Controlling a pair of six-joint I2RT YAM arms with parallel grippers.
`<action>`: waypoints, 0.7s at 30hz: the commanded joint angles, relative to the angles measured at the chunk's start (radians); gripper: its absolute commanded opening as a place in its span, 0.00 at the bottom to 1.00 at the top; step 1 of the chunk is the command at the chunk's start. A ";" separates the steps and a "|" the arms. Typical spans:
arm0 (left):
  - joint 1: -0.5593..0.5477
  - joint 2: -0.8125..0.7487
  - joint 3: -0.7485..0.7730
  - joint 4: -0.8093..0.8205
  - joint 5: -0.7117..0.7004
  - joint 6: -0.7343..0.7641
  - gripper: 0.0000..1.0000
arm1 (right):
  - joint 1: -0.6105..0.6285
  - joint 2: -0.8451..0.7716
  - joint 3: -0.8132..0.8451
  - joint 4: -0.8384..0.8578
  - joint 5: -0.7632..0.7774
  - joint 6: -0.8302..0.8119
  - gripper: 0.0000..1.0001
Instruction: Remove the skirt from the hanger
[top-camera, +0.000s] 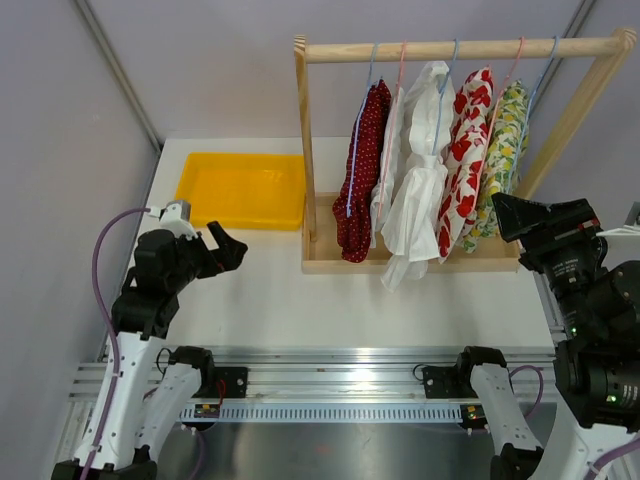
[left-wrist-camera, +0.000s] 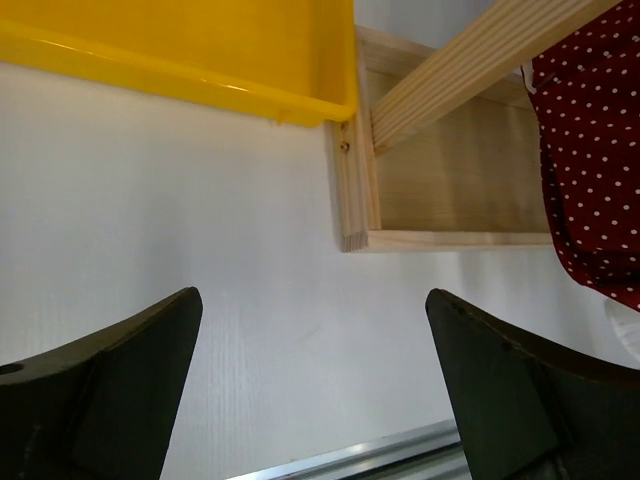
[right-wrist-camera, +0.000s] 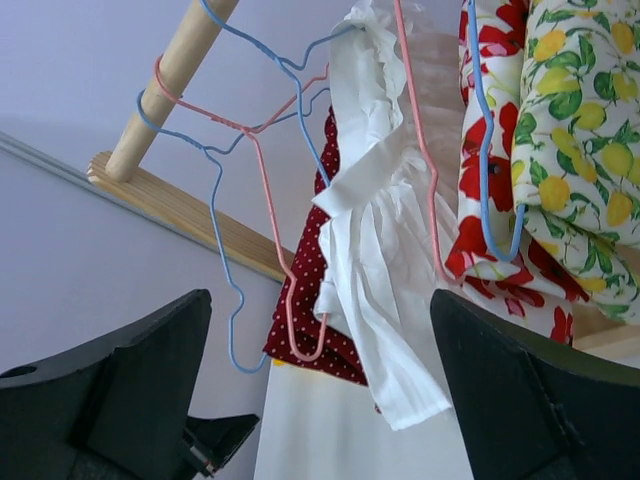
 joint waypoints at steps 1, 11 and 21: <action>0.001 -0.051 0.044 -0.034 -0.133 0.069 0.99 | 0.004 0.034 -0.027 0.108 -0.030 -0.080 0.99; 0.003 -0.092 0.007 0.003 -0.149 0.080 0.99 | 0.004 0.117 0.147 0.140 0.145 -0.300 0.99; 0.003 -0.104 0.005 0.004 -0.138 0.081 0.99 | 0.004 0.298 0.220 0.129 0.182 -0.359 0.97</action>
